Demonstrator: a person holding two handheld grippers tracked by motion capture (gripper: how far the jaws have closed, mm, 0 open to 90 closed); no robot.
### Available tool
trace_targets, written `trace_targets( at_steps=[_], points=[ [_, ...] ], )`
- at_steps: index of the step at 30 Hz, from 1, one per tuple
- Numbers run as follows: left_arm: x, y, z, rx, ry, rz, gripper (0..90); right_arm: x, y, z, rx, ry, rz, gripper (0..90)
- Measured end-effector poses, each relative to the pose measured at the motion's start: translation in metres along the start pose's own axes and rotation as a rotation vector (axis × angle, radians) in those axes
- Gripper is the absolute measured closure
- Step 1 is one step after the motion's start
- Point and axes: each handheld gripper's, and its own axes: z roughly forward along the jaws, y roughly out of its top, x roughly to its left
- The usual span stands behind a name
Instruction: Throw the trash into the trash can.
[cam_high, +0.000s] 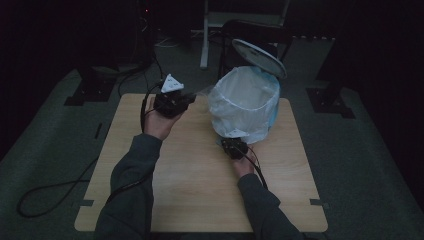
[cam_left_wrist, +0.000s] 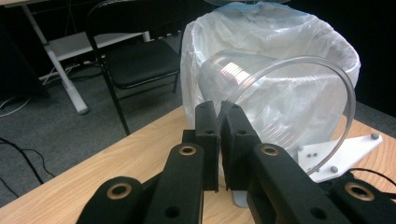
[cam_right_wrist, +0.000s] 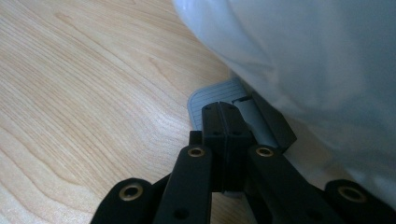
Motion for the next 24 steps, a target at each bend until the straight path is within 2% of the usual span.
trace_targets(
  at_steps=[5, 15, 24],
  points=[
    [0.0, 0.004, 0.004, -0.003, -0.001, -0.005, 87.2, 0.0, 0.0, 0.0, -0.001, 0.001, -0.001, 90.0],
    [0.003, 0.01, 0.003, -0.012, -0.002, -0.008, 87.2, 0.0, 0.0, 0.0, 0.0, 0.001, -0.001, 90.0],
    [-0.001, 0.023, 0.004, -0.034, -0.009, -0.002, 87.2, 0.0, 0.0, 0.0, -0.001, 0.001, 0.0, 90.0]
  ],
)
